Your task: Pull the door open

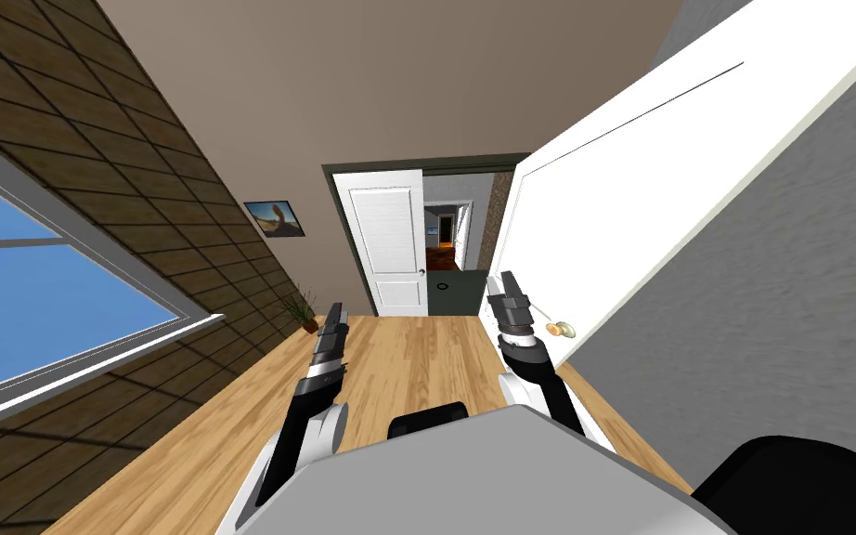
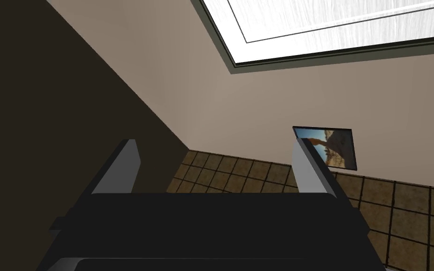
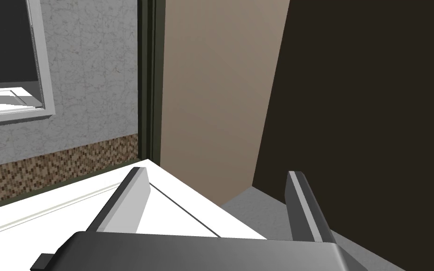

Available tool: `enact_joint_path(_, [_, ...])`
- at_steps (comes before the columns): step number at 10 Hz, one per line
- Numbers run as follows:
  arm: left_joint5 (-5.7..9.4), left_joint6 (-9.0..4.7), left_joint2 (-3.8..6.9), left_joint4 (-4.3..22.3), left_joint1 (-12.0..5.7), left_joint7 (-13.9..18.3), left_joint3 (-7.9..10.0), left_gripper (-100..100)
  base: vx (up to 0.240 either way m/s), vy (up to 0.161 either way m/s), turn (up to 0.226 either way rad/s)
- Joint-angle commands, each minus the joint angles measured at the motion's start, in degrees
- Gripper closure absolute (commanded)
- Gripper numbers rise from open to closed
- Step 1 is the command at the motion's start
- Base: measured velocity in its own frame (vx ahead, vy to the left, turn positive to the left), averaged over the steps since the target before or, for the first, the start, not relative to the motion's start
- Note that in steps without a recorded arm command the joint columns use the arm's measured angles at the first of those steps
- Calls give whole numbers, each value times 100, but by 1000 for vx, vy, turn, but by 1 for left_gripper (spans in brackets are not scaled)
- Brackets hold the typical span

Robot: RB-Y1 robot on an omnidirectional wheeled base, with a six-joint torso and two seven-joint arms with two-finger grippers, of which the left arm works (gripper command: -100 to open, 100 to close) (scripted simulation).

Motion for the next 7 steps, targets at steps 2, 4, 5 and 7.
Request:
enact_joint_path(2, [-66, -110, 93, 304, -56, -288, 89, -100, 114, -45, -68])
enact_joint_path(4, [-127, -187, 156, 582, -131, -541, 170, -100, 138, -48, -63])
enact_joint_path(5, [-149, -215, 176, 678, -157, -629, 198, -100, 113, -40, -48])
enact_joint_path(7, [-192, -269, 217, 872, -209, -805, 255, -100, 96, -28, -53])
